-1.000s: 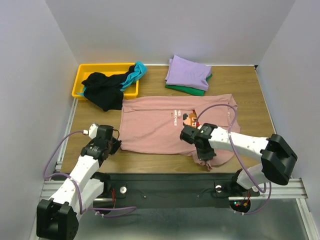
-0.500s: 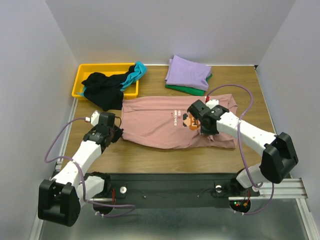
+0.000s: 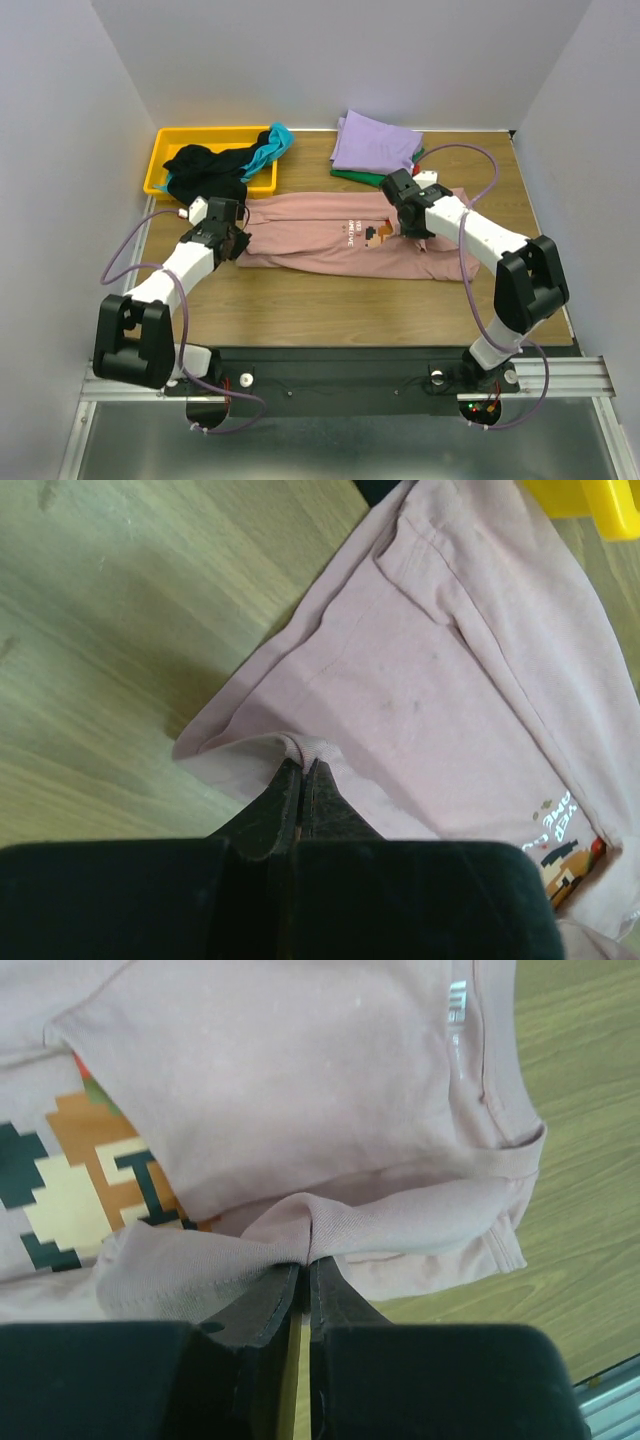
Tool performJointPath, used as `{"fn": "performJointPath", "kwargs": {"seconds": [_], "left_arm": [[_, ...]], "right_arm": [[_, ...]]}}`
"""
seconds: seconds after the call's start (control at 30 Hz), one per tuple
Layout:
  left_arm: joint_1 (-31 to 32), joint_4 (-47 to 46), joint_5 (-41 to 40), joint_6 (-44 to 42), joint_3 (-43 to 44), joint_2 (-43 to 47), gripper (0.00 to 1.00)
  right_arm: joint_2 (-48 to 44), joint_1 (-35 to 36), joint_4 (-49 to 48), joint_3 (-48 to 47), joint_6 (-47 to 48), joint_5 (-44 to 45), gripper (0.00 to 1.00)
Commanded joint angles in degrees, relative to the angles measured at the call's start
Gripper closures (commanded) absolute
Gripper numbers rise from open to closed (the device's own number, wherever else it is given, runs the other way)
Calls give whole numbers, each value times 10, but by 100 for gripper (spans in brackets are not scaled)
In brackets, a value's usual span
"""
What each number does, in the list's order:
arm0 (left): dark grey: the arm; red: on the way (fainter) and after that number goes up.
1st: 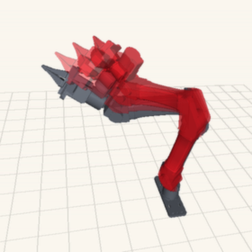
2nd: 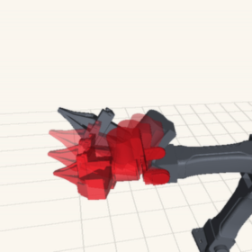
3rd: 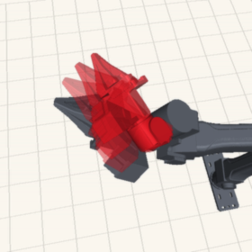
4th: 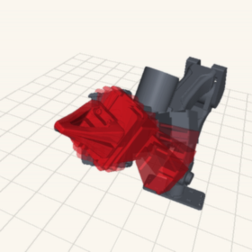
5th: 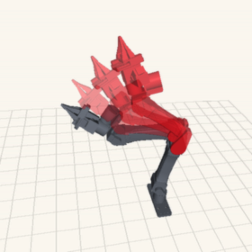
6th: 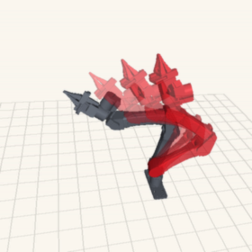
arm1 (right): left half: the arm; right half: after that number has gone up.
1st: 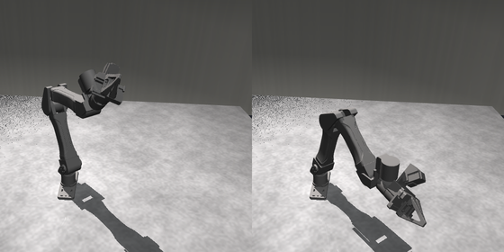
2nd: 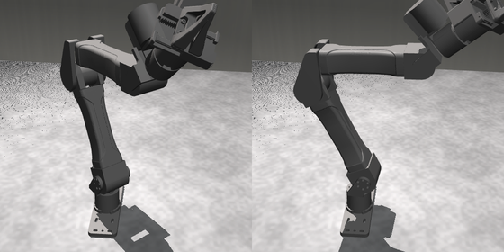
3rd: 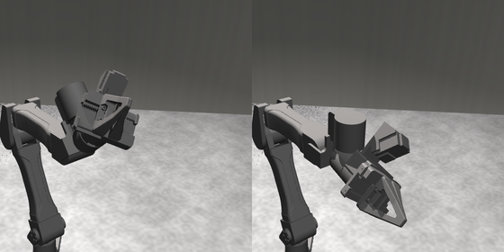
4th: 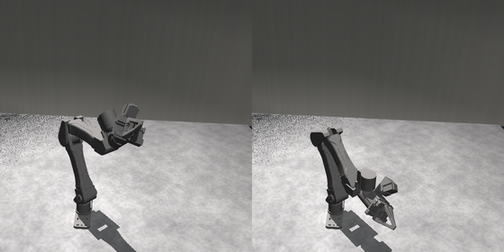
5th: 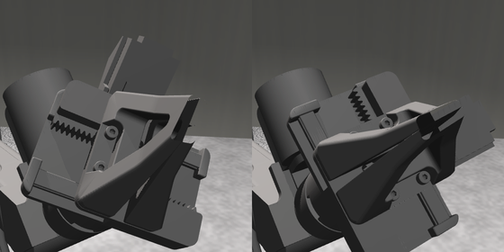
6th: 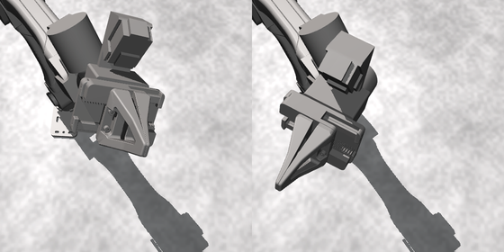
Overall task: Fold and stack the t-shirts
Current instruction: Fold the tshirt
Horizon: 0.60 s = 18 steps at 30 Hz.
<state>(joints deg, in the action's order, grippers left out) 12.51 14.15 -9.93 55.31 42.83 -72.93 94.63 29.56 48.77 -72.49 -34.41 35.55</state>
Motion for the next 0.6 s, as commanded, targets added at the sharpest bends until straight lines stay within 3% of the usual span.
{"fn": "performJointPath", "kwargs": {"seconds": [0.0, 0.57], "left_arm": [[-14, -27, -13, -14, 44, -40, 100], [-35, -80, -17, -23, 84, -133, 100]], "right_arm": [[13, -13, -32, -50, 33, 29, 100], [124, -54, -49, -143, 95, 38, 100]]}}
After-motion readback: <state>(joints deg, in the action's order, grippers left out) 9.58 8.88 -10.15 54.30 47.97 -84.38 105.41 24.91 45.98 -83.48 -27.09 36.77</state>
